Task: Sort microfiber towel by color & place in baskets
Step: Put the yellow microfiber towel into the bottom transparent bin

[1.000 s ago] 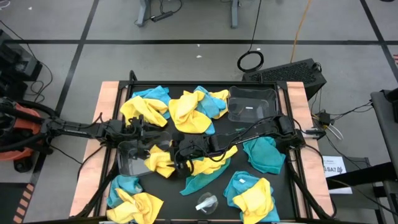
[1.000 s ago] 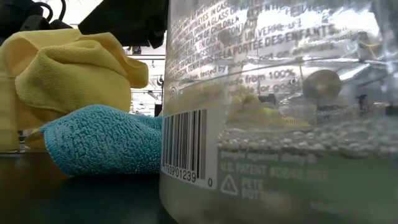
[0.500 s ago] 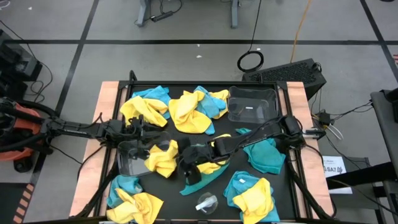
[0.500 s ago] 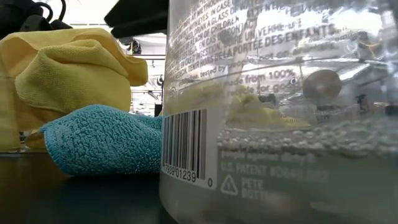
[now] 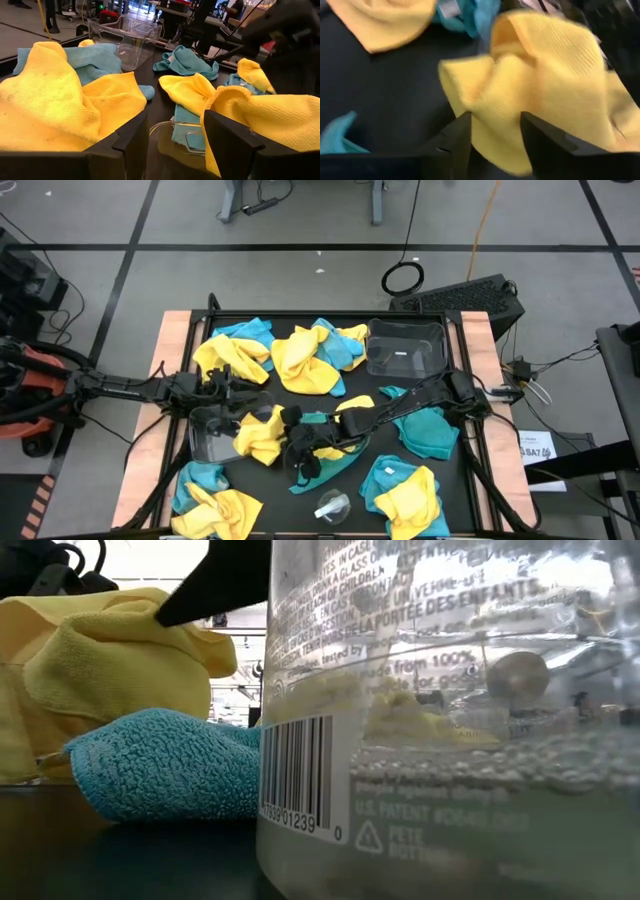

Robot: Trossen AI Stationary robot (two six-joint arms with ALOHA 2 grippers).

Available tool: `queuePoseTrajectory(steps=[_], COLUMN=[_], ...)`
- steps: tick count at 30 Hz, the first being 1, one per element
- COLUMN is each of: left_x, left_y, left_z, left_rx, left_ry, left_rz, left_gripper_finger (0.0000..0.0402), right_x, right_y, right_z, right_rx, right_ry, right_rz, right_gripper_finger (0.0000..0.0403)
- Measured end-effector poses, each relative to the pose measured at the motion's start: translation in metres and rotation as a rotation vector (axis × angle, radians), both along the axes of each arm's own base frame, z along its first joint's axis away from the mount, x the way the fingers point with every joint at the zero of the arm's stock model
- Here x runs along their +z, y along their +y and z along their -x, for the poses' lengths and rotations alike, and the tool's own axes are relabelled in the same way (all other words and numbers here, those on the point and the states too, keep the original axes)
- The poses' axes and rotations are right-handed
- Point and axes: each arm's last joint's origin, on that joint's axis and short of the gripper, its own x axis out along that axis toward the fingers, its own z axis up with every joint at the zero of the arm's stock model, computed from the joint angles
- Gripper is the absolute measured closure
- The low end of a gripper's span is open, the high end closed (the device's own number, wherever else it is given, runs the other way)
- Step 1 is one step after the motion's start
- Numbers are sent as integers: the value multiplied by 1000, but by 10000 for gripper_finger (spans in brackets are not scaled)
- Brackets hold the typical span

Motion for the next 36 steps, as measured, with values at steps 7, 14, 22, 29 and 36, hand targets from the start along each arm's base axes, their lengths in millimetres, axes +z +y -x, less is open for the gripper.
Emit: queuePoseTrajectory(steps=[7, 14, 22, 29, 36], left_x=[0, 0, 0, 0, 0], left_y=[0, 0, 0, 0, 0], left_z=[0, 0, 0, 0, 0], left_rx=[0, 0, 0, 0, 0], left_ry=[1, 1, 1, 1, 1], left_rz=[0, 0, 0, 0, 0], left_gripper_finger=[206, 206, 206, 206, 206], right_x=[-8, -3, 28, 60, 68], right_y=[0, 0, 0, -17, -48], right_z=[-5, -8, -18, -28, -35], right_rx=[-10, 3, 29, 43, 72], right_ry=[-18, -78, -198, -295, -329], right_rz=[35, 45, 76, 101, 55], right_gripper_finger=[325, 397, 401, 402, 402])
